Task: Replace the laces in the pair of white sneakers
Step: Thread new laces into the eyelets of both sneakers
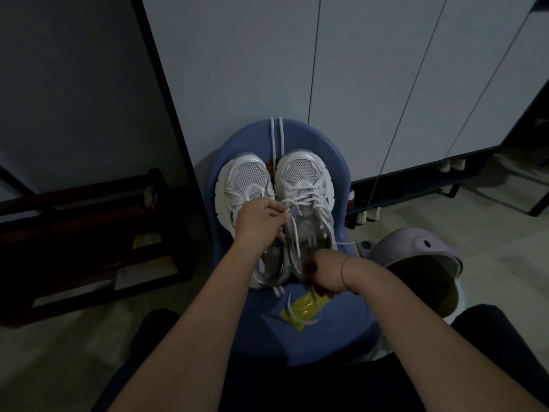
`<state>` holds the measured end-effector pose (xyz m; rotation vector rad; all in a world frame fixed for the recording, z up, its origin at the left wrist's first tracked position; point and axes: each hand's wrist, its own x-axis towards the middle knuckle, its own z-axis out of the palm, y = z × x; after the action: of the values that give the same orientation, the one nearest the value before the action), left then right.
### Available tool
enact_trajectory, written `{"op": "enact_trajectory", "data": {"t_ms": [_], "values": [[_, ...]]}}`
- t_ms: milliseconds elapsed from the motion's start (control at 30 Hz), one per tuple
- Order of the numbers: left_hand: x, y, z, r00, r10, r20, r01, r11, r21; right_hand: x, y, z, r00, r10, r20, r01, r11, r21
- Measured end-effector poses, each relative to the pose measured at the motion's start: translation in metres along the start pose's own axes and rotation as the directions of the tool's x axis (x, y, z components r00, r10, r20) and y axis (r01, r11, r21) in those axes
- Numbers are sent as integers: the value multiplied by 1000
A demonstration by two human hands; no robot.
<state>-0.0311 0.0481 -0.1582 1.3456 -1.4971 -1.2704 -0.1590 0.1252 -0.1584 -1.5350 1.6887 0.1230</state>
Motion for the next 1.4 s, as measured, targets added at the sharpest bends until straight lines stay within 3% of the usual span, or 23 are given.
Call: {"op": "enact_trajectory", "data": {"t_ms": [67, 133, 267, 333, 400, 500, 567, 633, 733, 833, 933, 1000, 1100, 1233, 1400], "values": [[0, 0, 0, 1000, 7, -5, -7, 1000, 4, -2, -9, -2, 968, -78, -238, 127, 971, 200], [1, 0, 0, 1000, 14, -9, -14, 1000, 6, 1, -19, -3, 871, -119, -477, 280, 917, 282], [-1, 0, 0, 1000, 20, -9, -20, 1000, 9, 22, -19, 4, 798, -13, -603, 268, 903, 335], [-1, 0, 0, 1000, 29, -11, -29, 999, 19, 24, -15, 3, 788, -49, -613, 284, 913, 291], [0, -1, 0, 999, 30, -12, -30, 999, 21, 19, -13, 0, 823, -112, -557, 259, 947, 192], [1, -2, 0, 1000, 21, -13, -21, 1000, 22, 9, -6, -2, 954, -150, -259, 183, 977, 110], [2, -2, 0, 1000, 18, -8, -18, 1000, 24, 0, -2, -5, 984, -145, -107, 160, 976, 150], [2, -2, 1, 1000, 13, -6, -13, 1000, 15, -6, 1, -10, 981, -174, -83, 187, 966, 180], [1, 0, 1, 1000, 9, -7, -9, 1000, 11, -13, 0, -15, 968, -208, -142, 236, 945, 226], [-1, 1, 1, 1000, 10, -7, -10, 1000, 13, -15, 1, -23, 923, -160, -349, 281, 902, 329], [-3, 1, 0, 1000, 9, -10, -9, 1000, 7, -5, 14, -37, 746, -21, -666, 383, 832, 402], [-3, 1, 0, 1000, 7, -6, -7, 1000, 1, 6, 22, -43, 663, 50, -747, 381, 837, 394], [-3, 2, 0, 1000, 5, -1, -5, 1000, -2, 17, 27, -41, 722, 31, -692, 365, 832, 418], [-3, 2, 0, 1000, 11, -8, -11, 1000, 13, 23, 23, -36, 690, 23, -723, 317, 889, 331], [-5, 3, 1, 1000, 29, -7, -29, 999, 43, 21, 21, -39, 725, 7, -688, 196, 956, 217]]}}
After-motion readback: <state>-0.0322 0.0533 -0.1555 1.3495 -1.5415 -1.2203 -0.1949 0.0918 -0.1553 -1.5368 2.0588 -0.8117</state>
